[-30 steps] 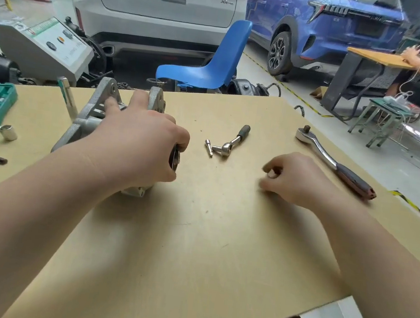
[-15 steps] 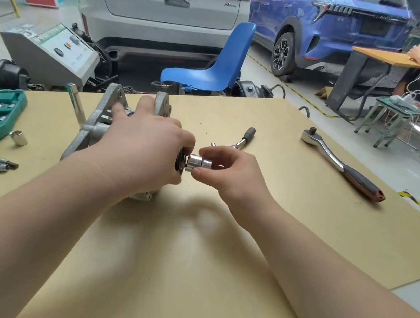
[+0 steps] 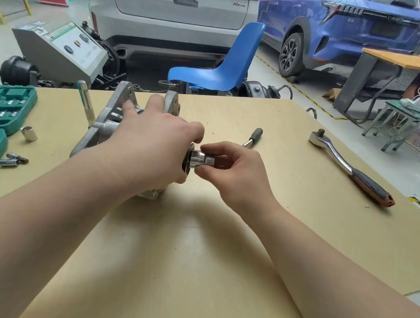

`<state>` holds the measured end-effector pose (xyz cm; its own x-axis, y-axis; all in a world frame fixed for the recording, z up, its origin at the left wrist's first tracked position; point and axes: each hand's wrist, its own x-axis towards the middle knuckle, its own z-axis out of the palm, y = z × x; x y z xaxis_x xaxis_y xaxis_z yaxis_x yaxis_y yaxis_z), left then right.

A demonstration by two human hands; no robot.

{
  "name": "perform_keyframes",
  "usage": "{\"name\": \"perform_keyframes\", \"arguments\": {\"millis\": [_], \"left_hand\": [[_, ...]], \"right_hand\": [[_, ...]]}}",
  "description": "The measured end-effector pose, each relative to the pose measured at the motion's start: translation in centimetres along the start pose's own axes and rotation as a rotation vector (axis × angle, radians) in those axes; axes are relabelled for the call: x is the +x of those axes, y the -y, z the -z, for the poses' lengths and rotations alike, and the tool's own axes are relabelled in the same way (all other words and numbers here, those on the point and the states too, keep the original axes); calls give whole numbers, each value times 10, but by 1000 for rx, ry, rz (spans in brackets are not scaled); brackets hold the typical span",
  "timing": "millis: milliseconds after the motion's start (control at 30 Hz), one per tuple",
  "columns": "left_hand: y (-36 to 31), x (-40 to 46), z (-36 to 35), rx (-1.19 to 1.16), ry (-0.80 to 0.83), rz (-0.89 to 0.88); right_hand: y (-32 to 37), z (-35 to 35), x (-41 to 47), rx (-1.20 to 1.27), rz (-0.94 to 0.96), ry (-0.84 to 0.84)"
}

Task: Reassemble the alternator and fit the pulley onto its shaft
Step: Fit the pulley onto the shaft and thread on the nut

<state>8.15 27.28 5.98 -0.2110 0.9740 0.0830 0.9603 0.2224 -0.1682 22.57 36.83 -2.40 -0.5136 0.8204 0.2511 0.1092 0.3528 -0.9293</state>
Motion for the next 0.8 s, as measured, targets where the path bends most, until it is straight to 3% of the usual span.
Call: {"name": "perform_keyframes", "arguments": {"millis": [200,433,800], "left_hand": [[-1,-1,-1,-11,-35,4],[0,-1,-2,-9,-36,4],[1,-1,-3,-16,-58,-5]], "right_hand": [[1,6,2,-196,266,-4],[-6,1,-4,-77,100,-27],[-8,2,-5,-18,42,-21]]}}
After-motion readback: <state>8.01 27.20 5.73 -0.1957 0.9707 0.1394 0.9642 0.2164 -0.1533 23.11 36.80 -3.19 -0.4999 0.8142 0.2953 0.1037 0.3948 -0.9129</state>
